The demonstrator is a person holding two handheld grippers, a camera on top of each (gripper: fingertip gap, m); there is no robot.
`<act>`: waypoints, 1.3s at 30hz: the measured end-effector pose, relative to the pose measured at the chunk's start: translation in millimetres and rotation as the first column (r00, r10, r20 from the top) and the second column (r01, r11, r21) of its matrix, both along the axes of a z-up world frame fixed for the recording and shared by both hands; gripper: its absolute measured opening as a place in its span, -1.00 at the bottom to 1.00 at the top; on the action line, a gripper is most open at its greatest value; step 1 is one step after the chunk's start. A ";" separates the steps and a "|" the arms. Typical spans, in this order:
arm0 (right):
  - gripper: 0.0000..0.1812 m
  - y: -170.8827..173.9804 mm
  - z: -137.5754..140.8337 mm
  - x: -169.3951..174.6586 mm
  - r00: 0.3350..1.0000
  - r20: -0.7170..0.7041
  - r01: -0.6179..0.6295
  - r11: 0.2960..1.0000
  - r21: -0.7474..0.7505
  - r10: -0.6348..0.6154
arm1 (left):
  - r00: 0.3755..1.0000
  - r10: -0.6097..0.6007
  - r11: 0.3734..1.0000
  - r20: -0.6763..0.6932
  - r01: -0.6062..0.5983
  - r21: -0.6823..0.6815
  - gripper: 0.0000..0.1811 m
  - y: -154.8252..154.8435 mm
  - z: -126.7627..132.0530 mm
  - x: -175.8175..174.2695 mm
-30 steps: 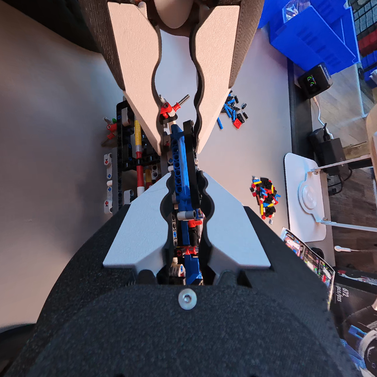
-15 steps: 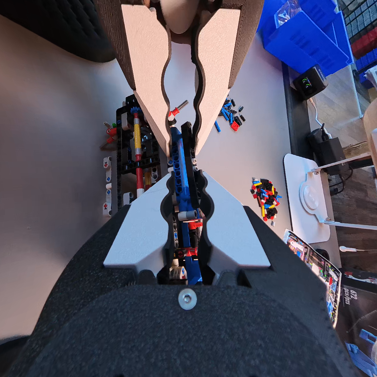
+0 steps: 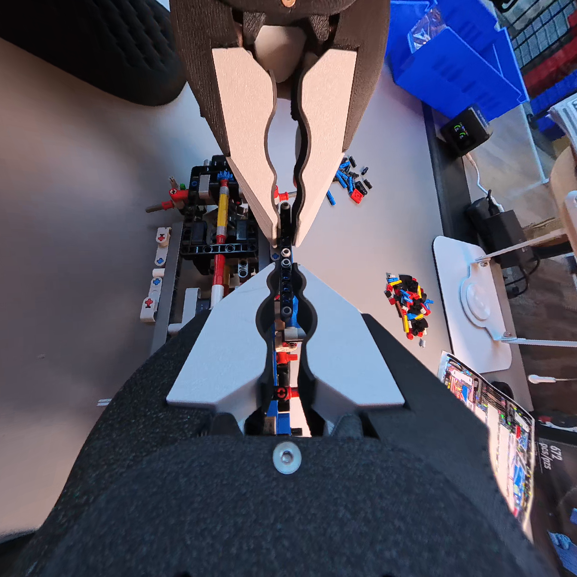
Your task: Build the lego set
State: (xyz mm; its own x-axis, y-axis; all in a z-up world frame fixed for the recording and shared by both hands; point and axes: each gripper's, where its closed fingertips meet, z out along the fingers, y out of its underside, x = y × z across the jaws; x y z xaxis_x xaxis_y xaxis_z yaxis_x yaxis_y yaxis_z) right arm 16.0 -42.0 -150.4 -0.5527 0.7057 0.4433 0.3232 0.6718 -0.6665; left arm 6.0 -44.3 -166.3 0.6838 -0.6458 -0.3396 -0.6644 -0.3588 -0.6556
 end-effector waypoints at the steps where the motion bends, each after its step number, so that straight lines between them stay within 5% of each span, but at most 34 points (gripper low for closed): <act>1: -0.96 0.5 0.3 0.5 1.000 -0.004 0.004 1.000 -0.010 -0.004 | 1.000 0.007 1.000 0.009 -0.007 0.012 -0.88 0.3 1.2 -0.6; 8: -0.96 -3.2 4.9 9.4 0.999 -0.038 -0.009 0.999 -0.036 0.007 | 0.954 0.033 0.992 0.298 0.005 -0.124 -0.47 -20.2 10.4 -8.6; 18: -0.96 -8.5 16.6 23.6 0.997 0.073 0.003 0.960 -0.279 0.018 | 0.857 -0.037 0.948 0.514 0.193 -0.254 -0.75 -34.3 7.6 14.7; 26: -0.96 -6.1 25.9 27.8 0.953 0.302 0.160 0.797 -0.582 0.030 | 0.846 -0.063 0.954 0.530 0.207 -0.217 -0.76 -35.3 10.0 20.4; 39: -0.96 -13.5 18.0 33.8 0.888 0.444 0.232 0.716 -0.658 0.119 | 0.774 -0.077 0.960 0.628 0.228 -0.164 -0.80 -32.8 23.5 17.7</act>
State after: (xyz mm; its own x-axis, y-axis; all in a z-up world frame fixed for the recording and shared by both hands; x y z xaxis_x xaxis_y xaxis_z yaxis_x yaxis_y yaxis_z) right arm 49.7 -55.5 -132.4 -0.5026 0.7442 -0.4400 0.7073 0.0613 -0.7042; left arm 23.7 -77.2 -142.8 0.5826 -0.7640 0.2773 -0.2095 -0.4708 -0.8570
